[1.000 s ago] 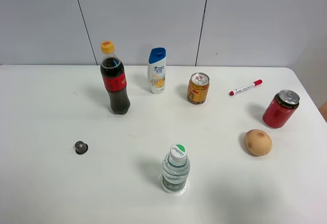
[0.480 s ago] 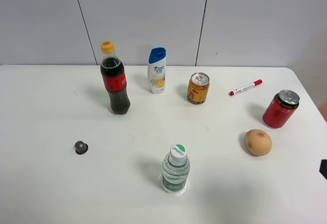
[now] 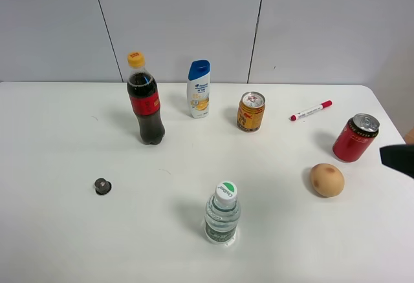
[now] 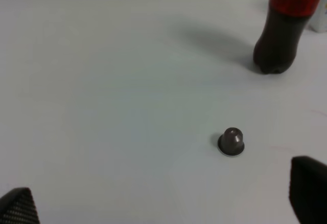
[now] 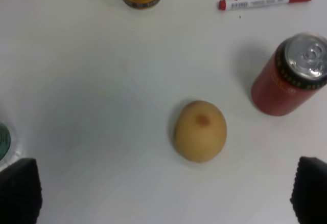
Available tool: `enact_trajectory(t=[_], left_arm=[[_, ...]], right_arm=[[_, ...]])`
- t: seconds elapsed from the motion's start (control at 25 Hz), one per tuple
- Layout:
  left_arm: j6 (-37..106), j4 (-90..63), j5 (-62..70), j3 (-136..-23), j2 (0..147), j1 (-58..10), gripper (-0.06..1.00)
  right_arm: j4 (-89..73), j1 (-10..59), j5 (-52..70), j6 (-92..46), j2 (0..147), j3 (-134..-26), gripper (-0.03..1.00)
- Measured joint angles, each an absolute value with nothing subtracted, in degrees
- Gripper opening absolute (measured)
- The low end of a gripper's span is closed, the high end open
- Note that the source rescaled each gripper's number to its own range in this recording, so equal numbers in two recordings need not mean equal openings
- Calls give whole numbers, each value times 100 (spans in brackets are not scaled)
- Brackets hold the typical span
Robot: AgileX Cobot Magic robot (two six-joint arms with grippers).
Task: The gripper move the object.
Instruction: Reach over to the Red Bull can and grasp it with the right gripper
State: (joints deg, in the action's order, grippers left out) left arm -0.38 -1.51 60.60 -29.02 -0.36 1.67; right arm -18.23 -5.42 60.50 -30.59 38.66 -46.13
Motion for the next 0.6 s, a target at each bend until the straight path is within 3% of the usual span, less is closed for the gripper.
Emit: enact_trajectory(t=[0.6], left_arm=[[-38, -151, 6060, -2902, -36, 167, 100]], right_arm=[[-2241, -542, 6125, -4489, 7385, -6878, 100]])
